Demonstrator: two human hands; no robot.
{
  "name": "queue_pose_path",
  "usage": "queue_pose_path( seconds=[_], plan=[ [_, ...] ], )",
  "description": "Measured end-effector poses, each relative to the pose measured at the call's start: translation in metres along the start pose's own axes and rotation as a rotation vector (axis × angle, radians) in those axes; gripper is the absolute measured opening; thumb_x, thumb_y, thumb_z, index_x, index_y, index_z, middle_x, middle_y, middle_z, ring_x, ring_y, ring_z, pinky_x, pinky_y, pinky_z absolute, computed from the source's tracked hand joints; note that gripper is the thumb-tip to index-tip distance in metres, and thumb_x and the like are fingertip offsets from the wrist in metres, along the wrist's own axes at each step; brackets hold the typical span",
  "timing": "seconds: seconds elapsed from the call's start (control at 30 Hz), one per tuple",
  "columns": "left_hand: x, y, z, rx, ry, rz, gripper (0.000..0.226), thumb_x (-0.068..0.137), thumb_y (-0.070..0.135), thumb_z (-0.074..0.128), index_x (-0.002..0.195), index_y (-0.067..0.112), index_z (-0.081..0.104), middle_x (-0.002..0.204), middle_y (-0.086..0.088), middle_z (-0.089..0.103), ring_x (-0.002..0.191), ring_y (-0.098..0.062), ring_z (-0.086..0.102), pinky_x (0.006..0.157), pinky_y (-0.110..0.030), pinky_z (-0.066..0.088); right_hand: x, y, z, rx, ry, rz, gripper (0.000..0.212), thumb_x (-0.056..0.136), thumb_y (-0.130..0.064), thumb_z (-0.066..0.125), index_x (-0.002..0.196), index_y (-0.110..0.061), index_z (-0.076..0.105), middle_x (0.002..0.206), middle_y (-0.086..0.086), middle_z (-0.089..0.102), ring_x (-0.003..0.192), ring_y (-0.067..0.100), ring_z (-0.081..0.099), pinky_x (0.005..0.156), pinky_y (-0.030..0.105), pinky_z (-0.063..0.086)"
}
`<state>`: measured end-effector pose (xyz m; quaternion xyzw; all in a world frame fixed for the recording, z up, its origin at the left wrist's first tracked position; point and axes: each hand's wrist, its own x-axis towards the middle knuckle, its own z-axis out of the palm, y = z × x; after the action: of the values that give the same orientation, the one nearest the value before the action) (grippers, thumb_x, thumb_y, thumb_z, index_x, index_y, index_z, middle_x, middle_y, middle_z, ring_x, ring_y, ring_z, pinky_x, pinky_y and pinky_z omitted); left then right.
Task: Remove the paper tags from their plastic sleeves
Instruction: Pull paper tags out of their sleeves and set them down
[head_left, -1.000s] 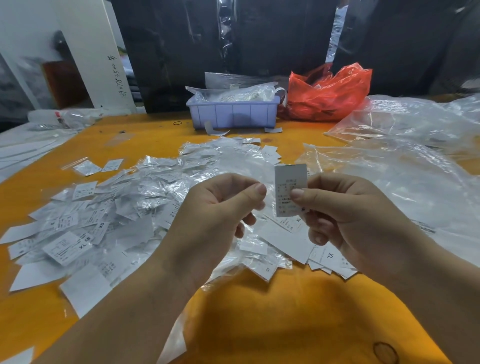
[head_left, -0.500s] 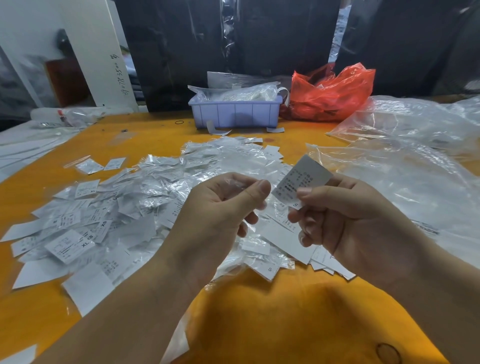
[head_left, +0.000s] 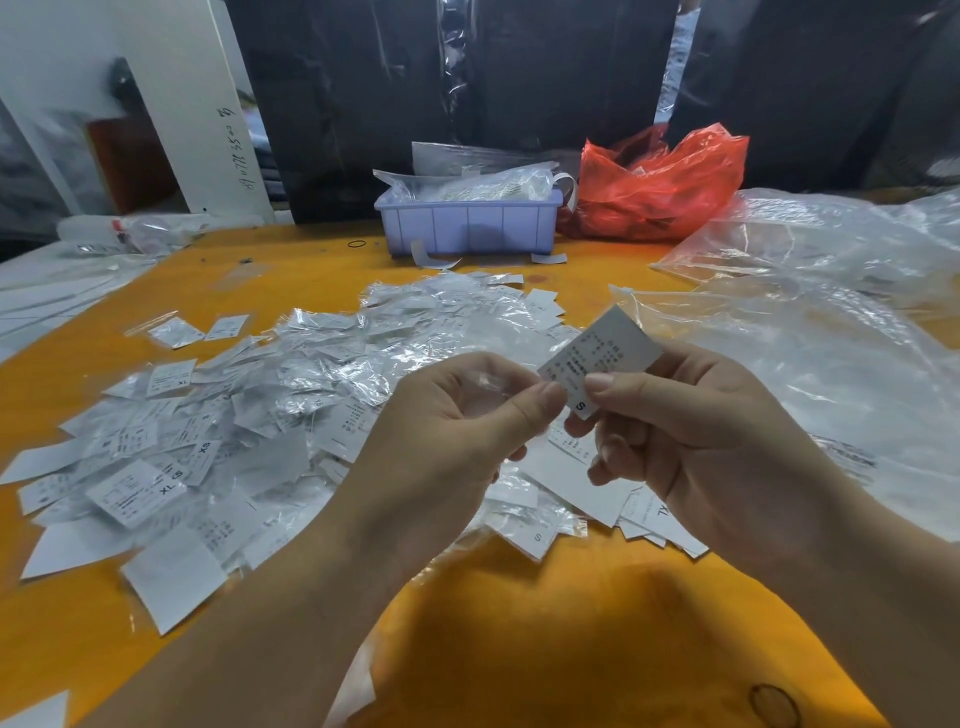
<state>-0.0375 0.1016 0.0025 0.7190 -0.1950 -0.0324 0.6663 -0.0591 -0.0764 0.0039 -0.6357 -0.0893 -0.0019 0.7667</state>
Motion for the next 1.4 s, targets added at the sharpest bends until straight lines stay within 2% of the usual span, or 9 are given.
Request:
queue_pose_path(
  seconds=[0.17, 0.37, 0.43, 0.5, 0.63, 0.9, 1.03, 1.2, 1.4],
  plan=[
    [-0.0004, 0.0008, 0.0008, 0.025, -0.011, 0.025, 0.026, 0.068, 0.044, 0.071, 0.078, 0.019, 0.073, 0.078, 0.009, 0.073, 0.059, -0.002, 0.055, 0.052, -0.015, 0.046, 0.0002, 0.0011, 0.0006, -0.074, 0.052, -0.038, 0.033, 0.072, -0.018, 0.068, 0.104, -0.008, 0.069, 0.074, 0.006, 0.067, 0.056, 0.014, 0.060, 0.056, 0.027, 0.053],
    [-0.0007, 0.0014, 0.0016, 0.012, -0.014, 0.032, 0.018, 0.070, 0.035, 0.073, 0.072, 0.018, 0.072, 0.068, 0.010, 0.071, 0.057, 0.000, 0.058, 0.051, -0.013, 0.045, 0.0002, -0.0004, 0.0009, -0.075, 0.066, -0.033, 0.034, 0.066, -0.012, 0.074, 0.100, -0.010, 0.070, 0.092, 0.015, 0.071, 0.073, 0.019, 0.066, 0.057, 0.026, 0.054],
    [-0.0005, 0.0010, 0.0009, 0.009, -0.001, 0.017, 0.023, 0.069, 0.038, 0.074, 0.072, 0.015, 0.071, 0.067, 0.008, 0.070, 0.058, -0.001, 0.057, 0.051, -0.015, 0.045, 0.0000, -0.0010, -0.0002, -0.076, 0.065, -0.043, 0.035, 0.066, -0.010, 0.079, 0.099, -0.008, 0.071, 0.089, 0.015, 0.070, 0.070, 0.019, 0.065, 0.058, 0.027, 0.054],
    [-0.0003, 0.0007, -0.0007, 0.016, 0.029, 0.001, 0.027, 0.066, 0.044, 0.074, 0.074, 0.018, 0.071, 0.065, 0.007, 0.068, 0.058, -0.003, 0.056, 0.052, -0.016, 0.045, 0.0003, -0.0017, -0.0014, -0.060, 0.086, -0.058, 0.030, 0.067, -0.010, 0.073, 0.097, -0.007, 0.071, 0.085, 0.015, 0.069, 0.064, 0.018, 0.063, 0.058, 0.027, 0.054],
    [0.0003, 0.0015, -0.0038, 0.021, 0.079, -0.017, 0.022, 0.065, 0.048, 0.074, 0.071, 0.028, 0.072, 0.063, 0.010, 0.066, 0.056, -0.002, 0.056, 0.051, -0.016, 0.047, 0.0009, -0.0035, -0.0032, -0.047, 0.113, -0.066, 0.024, 0.067, -0.011, 0.069, 0.090, -0.008, 0.073, 0.079, 0.013, 0.069, 0.059, 0.017, 0.060, 0.054, 0.026, 0.054],
    [-0.0001, -0.0005, -0.0012, 0.032, -0.006, -0.005, 0.025, 0.068, 0.043, 0.075, 0.078, 0.019, 0.073, 0.075, 0.005, 0.072, 0.060, -0.003, 0.056, 0.053, -0.017, 0.047, -0.0007, -0.0021, 0.0000, -0.082, 0.054, -0.063, 0.029, 0.068, -0.012, 0.069, 0.096, -0.001, 0.069, 0.075, 0.012, 0.067, 0.057, 0.017, 0.060, 0.052, 0.025, 0.052],
    [-0.0001, -0.0006, -0.0024, 0.065, -0.034, -0.006, 0.028, 0.071, 0.052, 0.076, 0.082, 0.026, 0.074, 0.077, 0.008, 0.071, 0.063, -0.001, 0.059, 0.056, -0.021, 0.047, -0.0001, -0.0015, -0.0005, -0.092, 0.063, -0.061, 0.029, 0.068, -0.013, 0.070, 0.095, -0.003, 0.070, 0.074, 0.009, 0.068, 0.057, 0.016, 0.060, 0.053, 0.025, 0.052],
    [-0.0001, -0.0005, -0.0018, 0.004, -0.061, 0.013, 0.021, 0.084, 0.038, 0.059, 0.083, 0.025, 0.075, 0.073, 0.005, 0.068, 0.063, -0.005, 0.058, 0.053, -0.019, 0.046, 0.0012, -0.0006, 0.0011, -0.085, 0.037, -0.022, 0.031, 0.066, -0.012, 0.071, 0.094, -0.002, 0.069, 0.066, 0.004, 0.066, 0.053, 0.016, 0.058, 0.049, 0.024, 0.050],
    [0.0001, -0.0020, -0.0030, 0.009, -0.076, 0.031, 0.016, 0.086, 0.037, 0.066, 0.084, 0.025, 0.076, 0.072, 0.005, 0.068, 0.063, -0.004, 0.058, 0.053, -0.019, 0.045, 0.0003, -0.0005, 0.0015, -0.086, 0.018, -0.048, 0.019, 0.069, -0.013, 0.070, 0.088, -0.009, 0.073, 0.058, 0.003, 0.054, 0.047, 0.012, 0.044, 0.043, 0.022, 0.039]
  ],
)
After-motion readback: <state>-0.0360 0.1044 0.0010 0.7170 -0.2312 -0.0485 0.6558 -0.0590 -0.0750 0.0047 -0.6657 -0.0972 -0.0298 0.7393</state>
